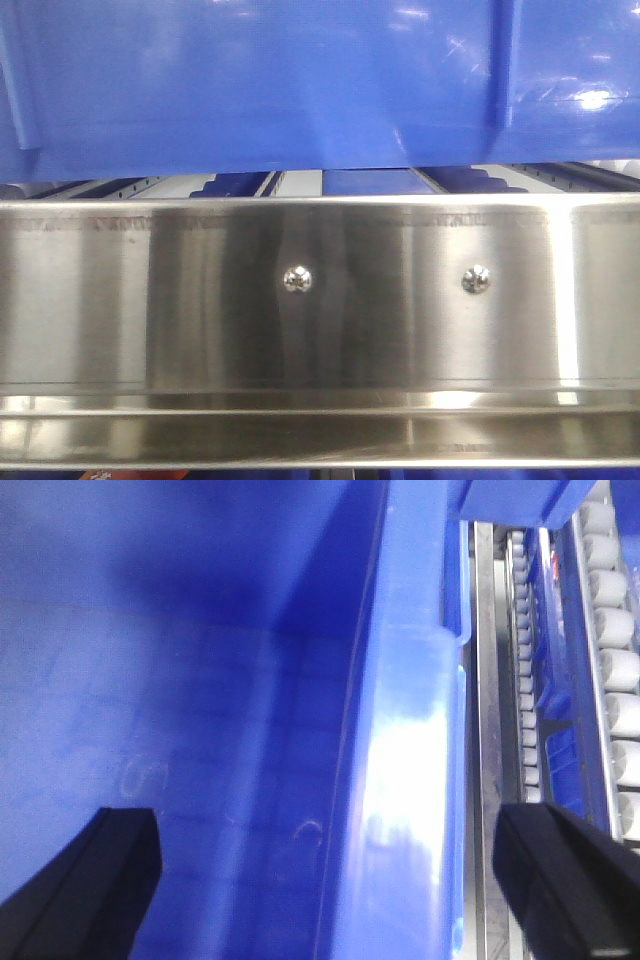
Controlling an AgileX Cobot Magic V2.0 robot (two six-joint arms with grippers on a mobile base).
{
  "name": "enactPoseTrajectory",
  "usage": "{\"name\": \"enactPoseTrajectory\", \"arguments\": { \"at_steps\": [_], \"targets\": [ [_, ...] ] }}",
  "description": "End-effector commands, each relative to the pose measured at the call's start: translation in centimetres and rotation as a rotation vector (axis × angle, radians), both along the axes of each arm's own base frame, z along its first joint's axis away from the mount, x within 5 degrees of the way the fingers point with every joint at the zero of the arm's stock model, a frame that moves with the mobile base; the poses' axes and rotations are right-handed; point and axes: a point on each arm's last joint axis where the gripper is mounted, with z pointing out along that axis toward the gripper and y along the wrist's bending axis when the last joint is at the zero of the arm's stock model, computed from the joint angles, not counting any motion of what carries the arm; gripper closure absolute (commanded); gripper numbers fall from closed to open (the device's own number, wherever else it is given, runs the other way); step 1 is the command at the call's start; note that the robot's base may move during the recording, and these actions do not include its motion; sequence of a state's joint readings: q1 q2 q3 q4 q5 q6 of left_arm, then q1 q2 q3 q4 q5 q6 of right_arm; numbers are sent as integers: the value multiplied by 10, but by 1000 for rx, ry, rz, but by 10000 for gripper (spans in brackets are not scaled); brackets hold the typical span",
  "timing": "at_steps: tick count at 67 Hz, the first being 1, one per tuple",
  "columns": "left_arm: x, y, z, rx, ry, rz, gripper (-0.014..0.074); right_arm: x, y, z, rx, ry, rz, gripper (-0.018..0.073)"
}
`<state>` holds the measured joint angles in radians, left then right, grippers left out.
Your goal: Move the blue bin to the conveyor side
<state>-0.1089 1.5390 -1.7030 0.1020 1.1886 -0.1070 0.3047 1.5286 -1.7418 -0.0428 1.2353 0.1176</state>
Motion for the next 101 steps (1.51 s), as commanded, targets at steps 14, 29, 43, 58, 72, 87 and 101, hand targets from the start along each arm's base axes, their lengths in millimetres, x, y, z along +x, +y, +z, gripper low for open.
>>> {"name": "enactPoseTrajectory", "arguments": {
  "at_steps": [14,29,43,58,72,87,101],
  "targets": [
    [3,4,-1,-91,-12,18,99,3,-1,-2,-13,-11,-9,1],
    [0,19,-3,-72,32,26,99,3,-1,-2,-13,-11,-9,1],
    [0,12,-3,-66,35,-4,99,3,-1,-2,-13,-11,-9,1],
    [2,5,-2,-73,8,-26,99,3,-1,-2,-13,-11,-9,1],
    [2,6,-2,-62,4,-23,99,3,-1,-2,-13,-11,-9,1],
    [2,6,-2,-62,2,-23,99,3,-1,-2,-6,-9,-19,1],
    [2,6,-2,-62,2,-23,99,3,-1,-2,12,-5,-43,1]
  ]
}}
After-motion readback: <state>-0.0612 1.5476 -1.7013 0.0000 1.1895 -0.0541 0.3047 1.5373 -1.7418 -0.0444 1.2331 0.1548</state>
